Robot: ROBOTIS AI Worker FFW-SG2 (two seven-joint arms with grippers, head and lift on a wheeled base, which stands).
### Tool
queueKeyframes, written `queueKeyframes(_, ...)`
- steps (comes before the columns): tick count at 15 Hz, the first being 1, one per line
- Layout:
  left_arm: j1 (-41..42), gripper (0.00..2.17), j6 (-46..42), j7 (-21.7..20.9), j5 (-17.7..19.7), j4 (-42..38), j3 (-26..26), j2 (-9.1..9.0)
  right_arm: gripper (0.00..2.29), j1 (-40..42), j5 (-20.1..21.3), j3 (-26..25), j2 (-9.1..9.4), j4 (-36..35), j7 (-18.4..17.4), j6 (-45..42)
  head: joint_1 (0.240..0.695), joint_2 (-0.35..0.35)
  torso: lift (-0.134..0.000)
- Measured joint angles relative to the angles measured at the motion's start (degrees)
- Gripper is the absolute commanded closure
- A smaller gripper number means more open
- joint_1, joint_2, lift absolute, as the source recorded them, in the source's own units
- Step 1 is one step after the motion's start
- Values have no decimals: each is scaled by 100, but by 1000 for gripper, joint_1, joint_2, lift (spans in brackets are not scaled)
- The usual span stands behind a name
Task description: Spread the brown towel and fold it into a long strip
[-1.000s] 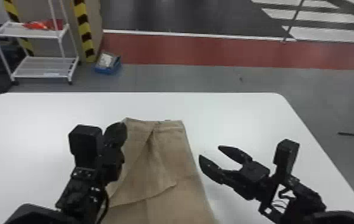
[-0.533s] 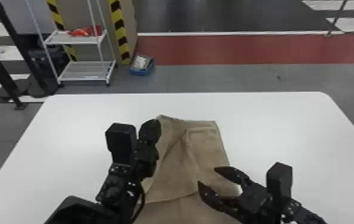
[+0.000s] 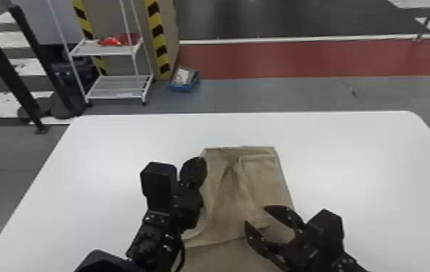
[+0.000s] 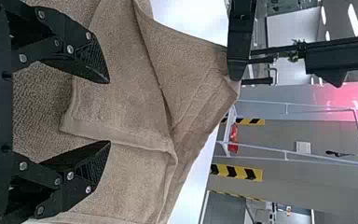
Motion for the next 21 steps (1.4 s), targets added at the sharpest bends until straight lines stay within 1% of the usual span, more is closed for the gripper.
queueKeyframes(1, 38, 1318, 15, -3, -10, -15, 2, 3, 508, -31, 49, 50, 3, 24, -3, 60, 695, 101, -117)
queueKeyframes(2, 60, 1318, 29, -3, -18, -20, 2, 5, 667, -46, 98, 89, 5, 32, -7, 125, 695, 103, -117)
queueKeyframes(5, 111, 1318, 68, -3, -84, -66, -22, 4, 680, -56, 211, 149, 7, -30, -50, 452, 695, 103, -117)
queueKeyframes(6, 121, 1318, 84, -3, -95, -85, -19, 5, 731, -57, 214, 148, 6, -76, -57, 537, 695, 103, -117)
queueKeyframes(7, 132, 1318, 94, -3, -100, -102, -12, 6, 967, -56, 215, 142, 5, -128, -64, 593, 695, 103, -117)
queueKeyframes(8, 141, 1318, 97, -3, -101, -112, -7, 7, 1106, -54, 215, 135, 5, -158, -65, 629, 695, 103, -117)
queueKeyframes(12, 177, 1318, 99, -3, -118, -120, 0, 7, 1116, -49, 196, 118, 4, -180, -65, 684, 695, 102, -117)
queueKeyframes(16, 193, 1318, 99, -3, -119, -120, 30, 13, 1119, -73, 88, 27, 2, -182, -56, 631, 695, 98, -117)
queueKeyframes(17, 194, 1318, 99, -3, -119, -120, 41, 16, 1413, -76, 58, -9, 0, -192, -56, 578, 695, 97, -117)
queueKeyframes(18, 194, 1318, 100, -3, -119, -120, 55, 18, 1477, -79, 20, -66, -3, -215, -56, 487, 695, 95, -117)
queueKeyframes(19, 194, 1318, 113, -3, -120, -121, 69, 19, 1477, -90, -43, -153, -3, -250, -55, 421, 695, 92, -117)
queueKeyframes(21, 201, 1318, 148, -3, -120, -162, 97, 22, 1480, -177, -325, -432, -5, -332, 5, 433, 695, 79, -117)
